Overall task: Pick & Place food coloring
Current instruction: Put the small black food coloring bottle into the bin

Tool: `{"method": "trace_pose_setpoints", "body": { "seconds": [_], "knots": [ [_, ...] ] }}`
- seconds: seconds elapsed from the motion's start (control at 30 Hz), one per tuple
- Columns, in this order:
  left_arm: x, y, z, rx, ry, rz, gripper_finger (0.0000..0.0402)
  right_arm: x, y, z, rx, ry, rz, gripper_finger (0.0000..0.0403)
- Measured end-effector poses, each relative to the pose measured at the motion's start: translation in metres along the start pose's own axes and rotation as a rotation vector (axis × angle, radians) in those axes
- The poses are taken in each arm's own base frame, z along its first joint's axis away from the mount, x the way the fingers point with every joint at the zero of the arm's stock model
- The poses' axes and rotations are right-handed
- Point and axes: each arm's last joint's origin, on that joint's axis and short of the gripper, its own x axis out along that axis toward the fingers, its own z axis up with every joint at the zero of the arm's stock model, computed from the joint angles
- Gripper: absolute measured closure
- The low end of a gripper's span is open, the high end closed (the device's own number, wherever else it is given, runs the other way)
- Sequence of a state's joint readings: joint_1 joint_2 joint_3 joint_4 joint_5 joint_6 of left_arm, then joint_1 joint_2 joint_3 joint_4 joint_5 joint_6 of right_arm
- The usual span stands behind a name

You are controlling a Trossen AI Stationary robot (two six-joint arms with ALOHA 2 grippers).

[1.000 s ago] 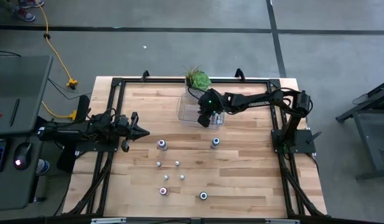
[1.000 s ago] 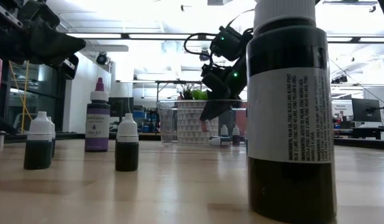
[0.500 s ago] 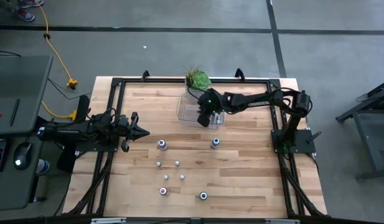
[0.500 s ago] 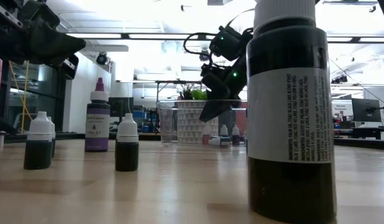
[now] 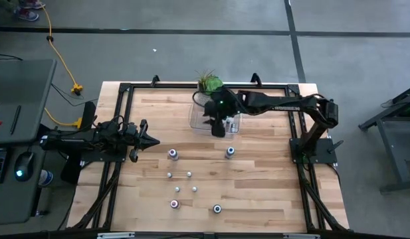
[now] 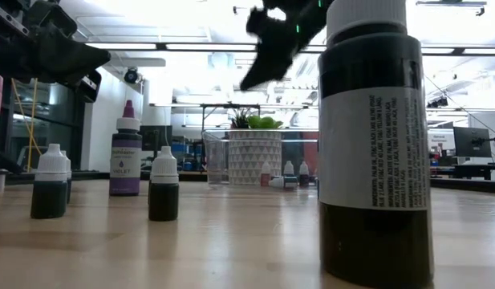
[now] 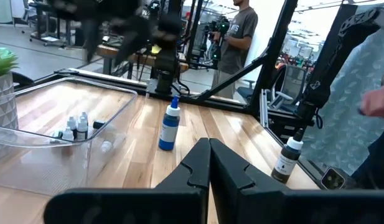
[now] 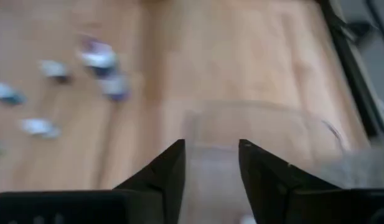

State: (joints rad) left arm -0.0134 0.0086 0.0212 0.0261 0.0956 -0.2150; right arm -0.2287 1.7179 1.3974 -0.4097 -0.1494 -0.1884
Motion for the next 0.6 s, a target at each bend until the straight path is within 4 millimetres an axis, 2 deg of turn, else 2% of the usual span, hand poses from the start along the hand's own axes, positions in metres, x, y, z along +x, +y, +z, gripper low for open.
{"method": "trace_pose_setpoints", "body": {
  "seconds": [0.17,0.33,0.6],
  "knots": [
    [0.000,0.000,0.000,0.000,0.000,0.000,0.0401,-0.005,0.028,0.029,-0.149,0.059,0.151,0.0219],
    [0.000,0.000,0.000,0.000,0.000,0.000,0.0401,-0.005,0.049,0.057,-0.261,0.109,0.214,0.0200],
    [0.000,0.000,0.000,0.000,0.000,0.000,0.0401,0.022,0.078,0.083,-0.328,0.135,0.240,0.0198]
  ]
}}
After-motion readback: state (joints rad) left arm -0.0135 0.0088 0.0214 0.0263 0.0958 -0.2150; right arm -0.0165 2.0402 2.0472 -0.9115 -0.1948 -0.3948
